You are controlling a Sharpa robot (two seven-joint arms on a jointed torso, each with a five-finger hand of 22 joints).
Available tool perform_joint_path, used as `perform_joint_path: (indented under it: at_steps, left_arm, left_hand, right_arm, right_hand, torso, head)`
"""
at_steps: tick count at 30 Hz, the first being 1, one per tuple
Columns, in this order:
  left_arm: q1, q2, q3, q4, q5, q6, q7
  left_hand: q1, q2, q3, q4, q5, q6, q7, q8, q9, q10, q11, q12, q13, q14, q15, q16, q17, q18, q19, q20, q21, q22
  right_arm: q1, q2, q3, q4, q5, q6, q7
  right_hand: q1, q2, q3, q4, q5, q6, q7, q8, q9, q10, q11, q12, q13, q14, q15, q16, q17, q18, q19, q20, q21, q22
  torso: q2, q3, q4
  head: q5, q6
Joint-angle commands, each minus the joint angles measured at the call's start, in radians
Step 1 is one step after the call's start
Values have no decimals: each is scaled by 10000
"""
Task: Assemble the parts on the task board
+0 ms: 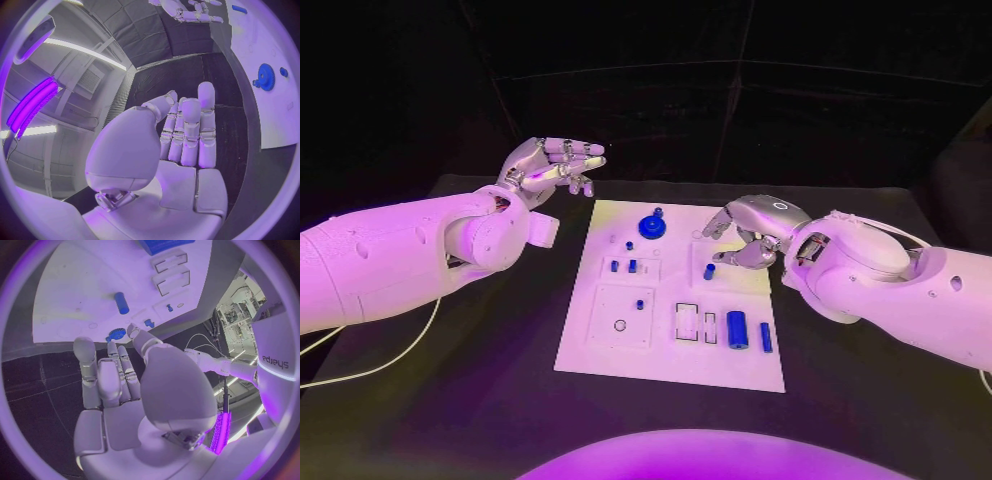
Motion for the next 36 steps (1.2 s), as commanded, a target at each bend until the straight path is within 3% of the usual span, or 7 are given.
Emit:
perform_joint_path:
  at_steps: [1, 11, 17, 32, 36]
  left_arm:
    - [13, -4, 6, 24, 21, 128, 30]
    - [13, -4, 6, 28, 21, 131, 28]
    - [13, -5, 6, 26, 21, 135, 32]
    - [13, 6, 6, 13, 21, 148, 34]
    - [13, 9, 6, 8, 21, 148, 33]
  left_hand:
    - [79, 26, -10, -75, 34, -18, 64, -8, -11, -37, 49, -60, -7, -50, 17, -57, -15, 141, -12, 18, -46, -16]
    - [79, 25, -13, -79, 35, -21, 64, -9, -12, -39, 49, -62, -7, -51, 17, -60, -19, 141, -10, 19, -48, -18]
    - [79, 25, -13, -79, 35, -21, 64, -9, -12, -39, 49, -62, -7, -51, 17, -60, -19, 141, -10, 19, -48, -18]
    - [79, 25, -13, -79, 35, -21, 64, -9, -12, -39, 49, -62, -7, -51, 17, -60, -19, 141, -10, 19, -48, -18]
    - [79, 25, -13, -79, 35, -21, 64, -9, -12, -39, 49, -62, -7, -51, 17, -60, -19, 141, -10, 19, -48, -18]
  right_arm:
    - [25, 63, -1, -36, 74, 839, -142]
    - [15, 406, -26, -274, 51, 1898, -277]
    - [-20, 553, -50, -419, 49, 2228, -340]
    - [-89, 698, -73, -565, 6, 2252, -615]
    - [-105, 733, -74, -575, 2, 2214, -613]
  right_hand:
    - [-85, 14, -172, 44, 73, 68, -40, 52, 15, -127, -14, 79, -8, 93, -46, -49, -36, 51, 43, -4, -65, -37]
    - [49, 115, -625, 183, 151, 19, -13, 21, -1, -287, 4, 167, 3, 73, -29, -136, -165, 59, 48, 11, -164, -142]
    - [160, 241, -694, 212, 217, 85, 13, 45, 9, -150, -4, 280, 8, 84, -39, -131, -151, 55, 84, 4, -168, -130]
    - [476, 589, -442, 207, 224, 431, 68, 118, 36, 129, 17, 347, -26, 123, -32, -71, -53, 38, 180, 1, -123, -51]
    - [536, 703, -226, 236, 191, 779, 53, 222, 68, 486, -30, 424, -15, 194, -69, 86, 190, -19, 374, -17, 82, 300]
  torso:
    - [9, -5, 15]
    - [12, -3, 16]
    - [9, -1, 3]
    - [0, 6, 7]
    - [0, 6, 5]
  head:
    - [-29, -5]
    - [-7, -49]
    - [-3, -72]
    - [-16, -76]
    - [-19, -74]
